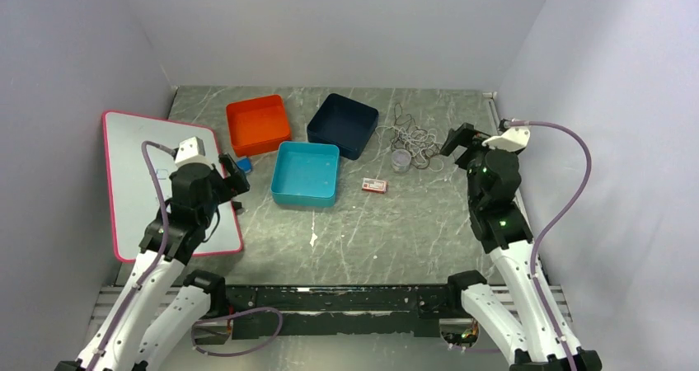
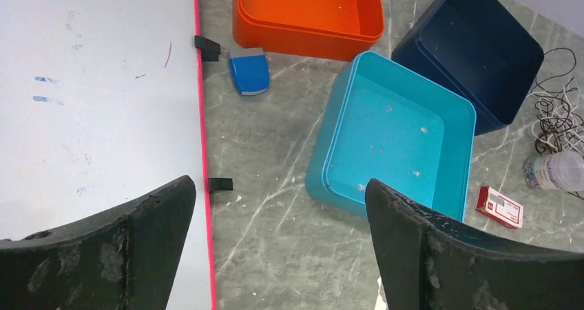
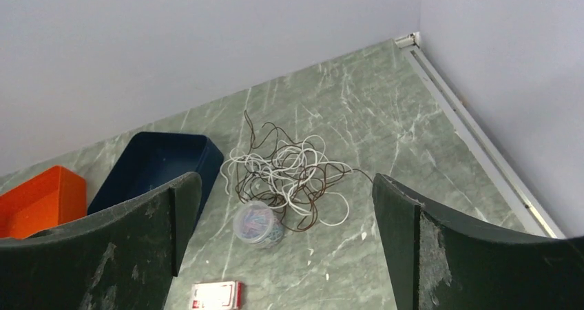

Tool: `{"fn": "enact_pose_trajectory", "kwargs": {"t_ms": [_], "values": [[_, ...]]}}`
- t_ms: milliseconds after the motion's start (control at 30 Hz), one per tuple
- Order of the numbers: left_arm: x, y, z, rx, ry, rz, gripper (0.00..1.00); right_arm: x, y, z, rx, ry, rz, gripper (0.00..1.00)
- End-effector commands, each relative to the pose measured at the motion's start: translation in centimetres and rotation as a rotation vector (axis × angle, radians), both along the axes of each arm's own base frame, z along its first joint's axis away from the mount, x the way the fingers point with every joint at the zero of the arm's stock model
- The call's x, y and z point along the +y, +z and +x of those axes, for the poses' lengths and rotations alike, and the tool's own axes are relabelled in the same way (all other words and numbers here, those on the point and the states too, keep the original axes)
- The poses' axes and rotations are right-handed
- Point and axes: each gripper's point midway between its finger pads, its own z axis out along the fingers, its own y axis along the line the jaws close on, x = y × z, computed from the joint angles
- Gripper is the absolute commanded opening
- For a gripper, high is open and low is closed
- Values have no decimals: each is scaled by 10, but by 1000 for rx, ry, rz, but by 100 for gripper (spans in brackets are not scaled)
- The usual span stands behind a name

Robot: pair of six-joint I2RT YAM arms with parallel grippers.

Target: Untangle the cables

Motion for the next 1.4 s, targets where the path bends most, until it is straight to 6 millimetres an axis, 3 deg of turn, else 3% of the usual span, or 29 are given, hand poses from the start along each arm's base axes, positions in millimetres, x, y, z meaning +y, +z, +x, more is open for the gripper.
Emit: {"fn": "enact_pose_trajectory", "kwargs": {"t_ms": [0, 367, 667, 800, 933, 1100, 1367], "values": [[-5, 13, 4, 3, -56, -11, 98, -1, 6, 2, 21, 6, 64, 99], [-14, 29, 4, -47, -137, -32, 99, 1, -4, 19, 125, -1, 152, 100], [-18, 35, 5, -59, -170, -32, 99, 25, -34, 27, 333, 146, 86, 99], [-19, 36, 5, -59, -177, -32, 99, 25, -52, 33, 410, 155, 48, 98], [-21, 33, 5, -44, -184, -38, 99, 23, -72, 47, 513, 157, -16, 93], [-25, 30, 6, -31, -205, -45, 99, 26, -82, 69, 534, 161, -17, 88], [-29, 27, 7, -21, -228, -50, 98, 54, -98, 129, 529, 323, -77, 85]]}}
